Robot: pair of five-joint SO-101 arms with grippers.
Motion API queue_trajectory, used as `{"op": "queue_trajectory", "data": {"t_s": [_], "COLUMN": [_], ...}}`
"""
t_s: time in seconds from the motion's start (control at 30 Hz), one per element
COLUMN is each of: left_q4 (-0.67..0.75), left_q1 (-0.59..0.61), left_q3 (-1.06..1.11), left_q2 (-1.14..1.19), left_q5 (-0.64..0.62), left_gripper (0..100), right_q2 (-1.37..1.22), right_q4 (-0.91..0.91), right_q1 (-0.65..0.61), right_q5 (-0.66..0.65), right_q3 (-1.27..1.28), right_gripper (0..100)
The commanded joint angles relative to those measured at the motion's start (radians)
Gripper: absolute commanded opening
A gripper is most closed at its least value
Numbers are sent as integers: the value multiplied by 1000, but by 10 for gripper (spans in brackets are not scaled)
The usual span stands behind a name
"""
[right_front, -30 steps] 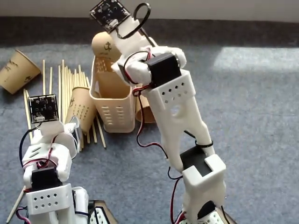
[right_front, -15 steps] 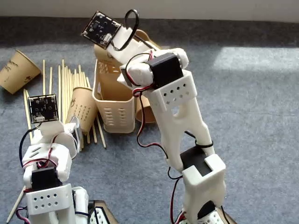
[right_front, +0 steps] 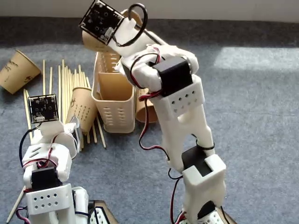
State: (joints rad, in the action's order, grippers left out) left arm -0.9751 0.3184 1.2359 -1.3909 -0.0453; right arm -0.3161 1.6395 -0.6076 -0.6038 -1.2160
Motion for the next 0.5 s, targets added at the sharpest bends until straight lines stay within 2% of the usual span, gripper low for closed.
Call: {"op": "queue_trajectory", "data": {"t_s": [0.0, 0.17, 0.47], "left_q4": [6, 5, 6], "left_q1": [-15, -41, -59], "left_q3": [-4, -4, 8], "left_q2": [-12, -10, -15], "left_q5": [-5, -5, -5], "left_gripper": [175, 175, 175], "right_q2": [18, 18, 16], "right_q4": [22, 104, 99], "right_q1": [12, 24, 97], "right_q5": [-77, -201, -408], "right_q3": [-44, -44, -42], "right_gripper": [9, 9, 5]}}
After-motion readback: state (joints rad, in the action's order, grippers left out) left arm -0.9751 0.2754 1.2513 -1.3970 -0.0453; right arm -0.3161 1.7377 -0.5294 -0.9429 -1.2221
